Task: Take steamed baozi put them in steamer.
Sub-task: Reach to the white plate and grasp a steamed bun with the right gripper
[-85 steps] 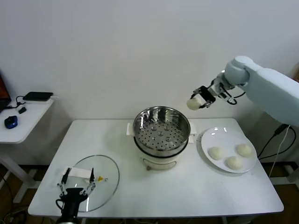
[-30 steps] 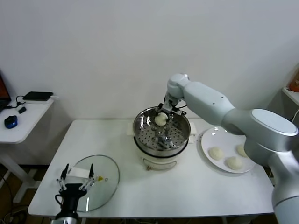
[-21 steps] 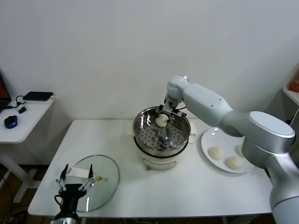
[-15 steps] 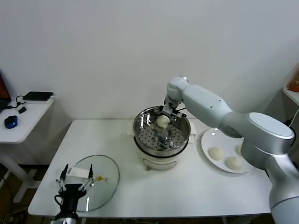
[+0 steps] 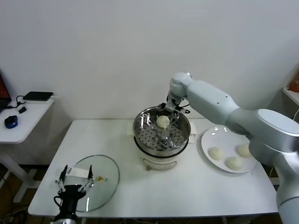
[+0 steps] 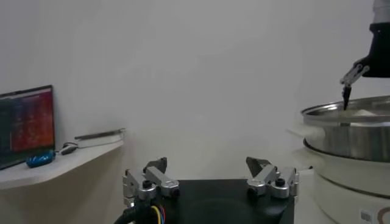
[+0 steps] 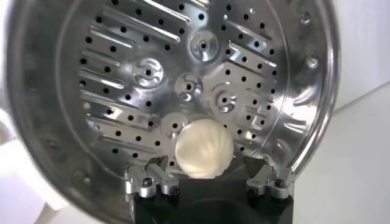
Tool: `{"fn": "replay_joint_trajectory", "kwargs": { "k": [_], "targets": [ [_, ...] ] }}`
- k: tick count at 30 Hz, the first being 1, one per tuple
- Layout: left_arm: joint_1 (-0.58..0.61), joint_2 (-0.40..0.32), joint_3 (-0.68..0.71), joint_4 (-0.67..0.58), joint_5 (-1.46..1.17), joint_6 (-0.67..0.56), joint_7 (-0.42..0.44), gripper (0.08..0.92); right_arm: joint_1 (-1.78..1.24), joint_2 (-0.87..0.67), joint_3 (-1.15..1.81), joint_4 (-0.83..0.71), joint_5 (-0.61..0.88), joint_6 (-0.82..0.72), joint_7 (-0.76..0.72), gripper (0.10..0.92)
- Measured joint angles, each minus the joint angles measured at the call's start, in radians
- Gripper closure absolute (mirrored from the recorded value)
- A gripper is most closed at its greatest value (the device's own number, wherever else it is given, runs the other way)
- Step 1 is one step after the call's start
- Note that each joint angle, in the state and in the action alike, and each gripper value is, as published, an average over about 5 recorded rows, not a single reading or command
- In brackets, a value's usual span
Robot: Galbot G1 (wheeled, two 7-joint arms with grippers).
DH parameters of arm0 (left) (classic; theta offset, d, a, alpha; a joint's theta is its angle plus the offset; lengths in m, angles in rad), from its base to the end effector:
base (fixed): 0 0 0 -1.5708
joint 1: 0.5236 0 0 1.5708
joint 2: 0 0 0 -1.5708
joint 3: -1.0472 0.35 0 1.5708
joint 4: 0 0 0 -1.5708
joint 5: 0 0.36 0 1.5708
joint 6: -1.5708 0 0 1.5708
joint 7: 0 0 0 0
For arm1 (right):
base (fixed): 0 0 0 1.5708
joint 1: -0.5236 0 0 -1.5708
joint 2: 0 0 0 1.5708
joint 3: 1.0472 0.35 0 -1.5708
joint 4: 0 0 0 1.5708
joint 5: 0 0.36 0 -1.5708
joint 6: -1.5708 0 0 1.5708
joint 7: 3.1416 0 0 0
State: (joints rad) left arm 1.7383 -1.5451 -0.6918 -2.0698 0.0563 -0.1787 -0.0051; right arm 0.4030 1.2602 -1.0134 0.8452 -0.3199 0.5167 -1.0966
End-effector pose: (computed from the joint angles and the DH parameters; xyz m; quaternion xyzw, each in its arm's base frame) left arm 0.1278 0.0575 -0.3345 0.0544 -0.9944 -0.0906 0.0073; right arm 0.6394 0.0763 -0.0683 0.5979 -0.2460 0.7588 0.0785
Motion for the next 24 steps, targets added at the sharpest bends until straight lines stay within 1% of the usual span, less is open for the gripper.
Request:
{"fn": "replay_joint_trajectory", "kwargs": {
  "k": [12,19,24],
  "targets": [
    [0.004,0.001,0.001,-0.005,0.005,0.000,-0.001,0.177,0.144,-0.205,-0.094,0.196,0.286,-0.167,-0.021,0.203],
    [0.010,0.000,0.004,-0.014,0.012,-0.001,-0.001,0.177,0.196,-0.346,-0.132,0.230,0.434,-0.269,-0.026,0.203],
    [0.013,-0.001,0.006,-0.016,0.018,-0.001,-0.002,0.177,0.194,-0.446,-0.140,0.223,0.495,-0.320,-0.031,0.203]
  ]
}}
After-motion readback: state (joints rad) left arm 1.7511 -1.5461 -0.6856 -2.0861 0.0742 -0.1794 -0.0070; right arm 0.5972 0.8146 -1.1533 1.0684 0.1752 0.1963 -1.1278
